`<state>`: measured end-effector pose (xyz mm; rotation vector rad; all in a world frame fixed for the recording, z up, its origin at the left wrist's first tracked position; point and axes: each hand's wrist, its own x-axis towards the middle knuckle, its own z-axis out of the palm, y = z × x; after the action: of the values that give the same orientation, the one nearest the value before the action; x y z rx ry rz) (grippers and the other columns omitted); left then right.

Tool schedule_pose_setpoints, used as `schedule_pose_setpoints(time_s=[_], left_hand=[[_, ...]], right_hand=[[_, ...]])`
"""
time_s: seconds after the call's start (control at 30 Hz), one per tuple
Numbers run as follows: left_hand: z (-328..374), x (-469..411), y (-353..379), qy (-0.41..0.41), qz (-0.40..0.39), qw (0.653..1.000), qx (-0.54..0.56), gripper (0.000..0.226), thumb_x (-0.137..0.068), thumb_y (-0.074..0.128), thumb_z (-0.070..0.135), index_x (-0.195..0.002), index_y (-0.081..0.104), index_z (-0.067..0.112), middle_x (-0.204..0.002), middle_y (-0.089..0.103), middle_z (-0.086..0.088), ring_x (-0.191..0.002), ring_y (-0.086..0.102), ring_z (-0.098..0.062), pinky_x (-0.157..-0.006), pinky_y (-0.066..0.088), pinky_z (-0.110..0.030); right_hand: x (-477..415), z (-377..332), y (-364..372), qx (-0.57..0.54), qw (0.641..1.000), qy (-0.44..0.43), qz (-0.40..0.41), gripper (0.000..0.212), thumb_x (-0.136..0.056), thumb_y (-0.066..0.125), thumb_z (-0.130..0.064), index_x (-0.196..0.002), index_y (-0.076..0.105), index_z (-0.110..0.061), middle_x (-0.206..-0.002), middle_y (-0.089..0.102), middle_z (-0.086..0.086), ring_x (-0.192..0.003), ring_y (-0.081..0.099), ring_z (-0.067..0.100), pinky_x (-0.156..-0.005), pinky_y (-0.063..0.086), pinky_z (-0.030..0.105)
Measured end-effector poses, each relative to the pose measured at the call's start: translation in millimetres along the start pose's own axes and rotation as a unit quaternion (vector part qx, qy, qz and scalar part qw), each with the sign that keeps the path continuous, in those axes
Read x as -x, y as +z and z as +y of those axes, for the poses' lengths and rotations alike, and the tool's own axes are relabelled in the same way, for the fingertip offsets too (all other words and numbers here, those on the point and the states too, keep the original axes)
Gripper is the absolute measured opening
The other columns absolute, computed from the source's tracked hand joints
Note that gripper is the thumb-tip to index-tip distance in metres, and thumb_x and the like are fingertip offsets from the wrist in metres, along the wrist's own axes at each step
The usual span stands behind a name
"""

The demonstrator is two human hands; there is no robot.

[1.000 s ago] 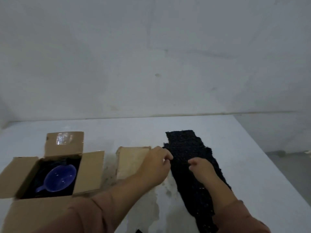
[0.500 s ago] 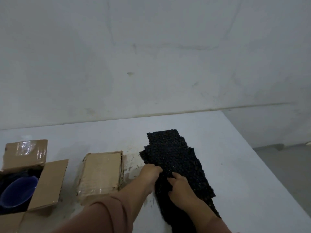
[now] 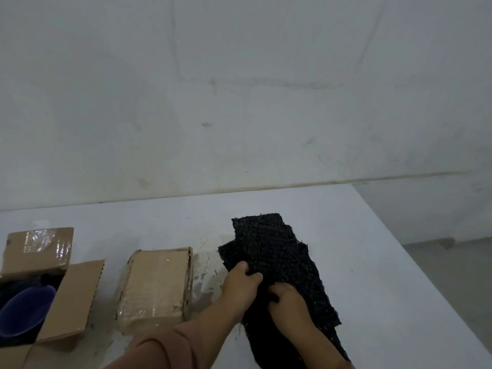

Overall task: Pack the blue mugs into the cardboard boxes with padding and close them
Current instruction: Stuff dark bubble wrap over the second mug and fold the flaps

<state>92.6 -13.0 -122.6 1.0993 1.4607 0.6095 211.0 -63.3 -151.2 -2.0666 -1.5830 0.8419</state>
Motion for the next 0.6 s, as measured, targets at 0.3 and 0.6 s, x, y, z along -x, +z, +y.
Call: schedule_pose_setpoints(time_s=[0.3,0.6], left_hand=[[44.5,22.6,-97.5,0.067,-0.050,0.983,0.165,0.016,-0.083,0.050,0.002,-0.083,0.063,0.012,-0.068,0.071,-0.005,-0.061,0.067,-0.019,-0.056,0.053,-0.028],[39.8,69.7,-221.8,0.031,-0.046,0.952,0.302,0.027,-0.068,0.049,0.012,-0.090,0.063,0.004,-0.075,0.072,-0.013,-0.066,0.070,-0.027,-0.065,0.052,-0.037]], right_hand=[[-6.5,-46.7,-33.8,-0.473,0.865,0.166,-0.016,0.016,-0.082,0.062,-0.018,-0.076,0.048,-0.021,-0.090,0.062,-0.001,-0.084,0.058,0.017,-0.068,0.041,0.031],[-3.8,-146.9,-3.6,-0.564,0.803,0.114,-0.154,0.010,-0.088,0.059,-0.010,-0.088,0.052,-0.016,-0.085,0.057,0.006,-0.074,0.054,0.019,-0.068,0.048,0.035]])
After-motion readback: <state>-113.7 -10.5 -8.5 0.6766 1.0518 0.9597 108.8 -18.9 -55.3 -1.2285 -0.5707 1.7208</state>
